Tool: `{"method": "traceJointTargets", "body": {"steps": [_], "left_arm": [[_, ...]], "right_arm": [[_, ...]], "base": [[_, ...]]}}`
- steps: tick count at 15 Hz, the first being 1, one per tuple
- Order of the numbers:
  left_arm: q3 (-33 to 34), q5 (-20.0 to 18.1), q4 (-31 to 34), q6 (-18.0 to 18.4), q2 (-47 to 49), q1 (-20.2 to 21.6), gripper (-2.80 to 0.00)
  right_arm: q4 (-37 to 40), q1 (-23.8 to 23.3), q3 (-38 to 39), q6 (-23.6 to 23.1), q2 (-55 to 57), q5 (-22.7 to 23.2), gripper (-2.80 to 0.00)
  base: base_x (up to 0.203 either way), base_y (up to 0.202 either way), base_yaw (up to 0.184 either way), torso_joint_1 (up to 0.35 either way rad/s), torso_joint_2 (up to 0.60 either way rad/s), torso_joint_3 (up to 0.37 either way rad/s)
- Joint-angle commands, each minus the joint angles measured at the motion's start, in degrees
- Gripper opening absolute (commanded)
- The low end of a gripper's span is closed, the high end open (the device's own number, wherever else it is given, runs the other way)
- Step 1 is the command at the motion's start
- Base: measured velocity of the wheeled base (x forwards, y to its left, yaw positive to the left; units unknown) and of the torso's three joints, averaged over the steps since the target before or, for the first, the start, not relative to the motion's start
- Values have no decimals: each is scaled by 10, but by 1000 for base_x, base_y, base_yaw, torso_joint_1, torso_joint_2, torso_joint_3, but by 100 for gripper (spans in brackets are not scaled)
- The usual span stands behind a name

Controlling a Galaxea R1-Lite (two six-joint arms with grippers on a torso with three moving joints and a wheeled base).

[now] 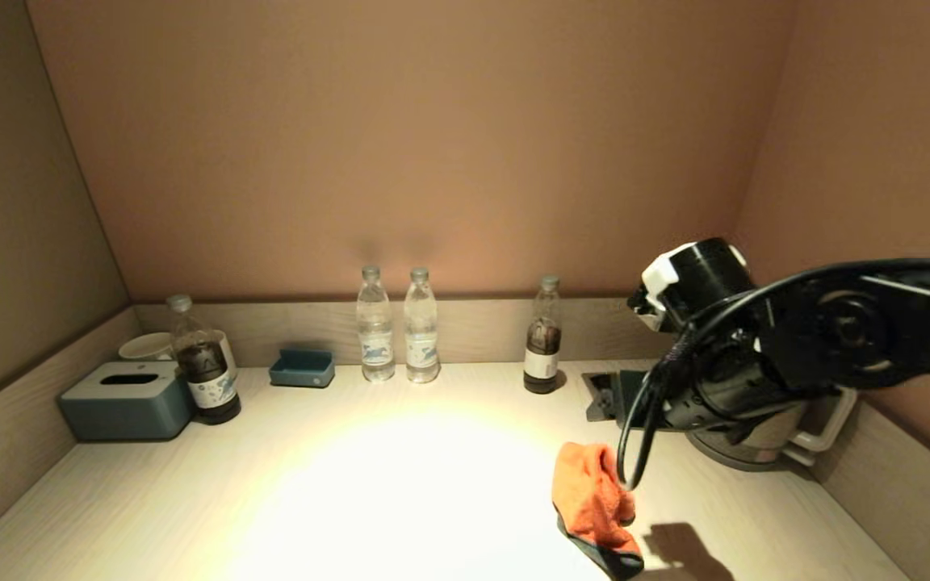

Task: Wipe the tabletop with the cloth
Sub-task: Sweep the stains on the table

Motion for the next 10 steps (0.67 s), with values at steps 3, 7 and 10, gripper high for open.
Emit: {"method": "traceJointTargets", "body": {"steps": [3, 7, 10], "left_arm": [[0, 0, 0, 0, 0, 0, -280], [0, 0, 0, 0, 0, 1, -280], [0, 0, 0, 0, 0, 0, -280]], "right_arm": [[3, 3, 86, -10, -126, 11, 0], [-2, 3, 103, -13, -79, 21, 0], [-5, -1, 99, -11, -24, 44, 0]], "base": [[0, 0, 0, 0, 0, 0], [0, 0, 0, 0, 0, 0], [0, 0, 0, 0, 0, 0]]}}
